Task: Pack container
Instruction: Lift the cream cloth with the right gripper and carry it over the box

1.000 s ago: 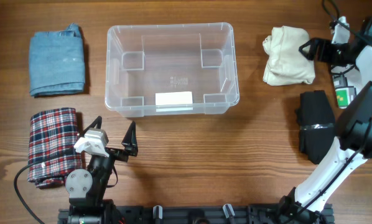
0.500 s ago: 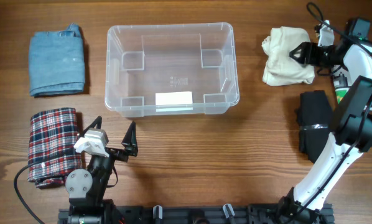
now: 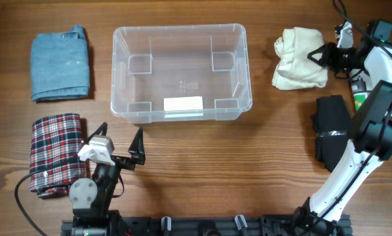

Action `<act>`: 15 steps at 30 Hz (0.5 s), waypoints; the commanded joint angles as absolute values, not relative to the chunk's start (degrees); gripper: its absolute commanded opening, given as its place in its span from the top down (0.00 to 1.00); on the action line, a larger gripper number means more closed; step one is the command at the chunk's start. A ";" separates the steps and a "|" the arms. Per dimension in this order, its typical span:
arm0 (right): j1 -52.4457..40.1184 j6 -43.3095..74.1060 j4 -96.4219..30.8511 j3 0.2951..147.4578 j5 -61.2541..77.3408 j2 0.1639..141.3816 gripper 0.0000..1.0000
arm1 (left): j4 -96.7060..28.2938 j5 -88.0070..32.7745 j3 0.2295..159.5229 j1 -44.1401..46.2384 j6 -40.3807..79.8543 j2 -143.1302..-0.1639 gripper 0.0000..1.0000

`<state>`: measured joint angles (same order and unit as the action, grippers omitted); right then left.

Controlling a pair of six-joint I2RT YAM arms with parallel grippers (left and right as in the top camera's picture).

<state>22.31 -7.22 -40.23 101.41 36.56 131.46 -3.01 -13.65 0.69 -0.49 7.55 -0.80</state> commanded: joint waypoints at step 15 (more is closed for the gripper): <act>18.39 9.45 -41.28 105.43 50.26 97.06 0.96 | -3.03 -14.55 0.32 -0.91 6.39 -0.38 0.00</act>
<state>22.46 5.19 -41.12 103.13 44.56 104.20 -3.01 -13.65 0.69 -0.49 7.53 -0.80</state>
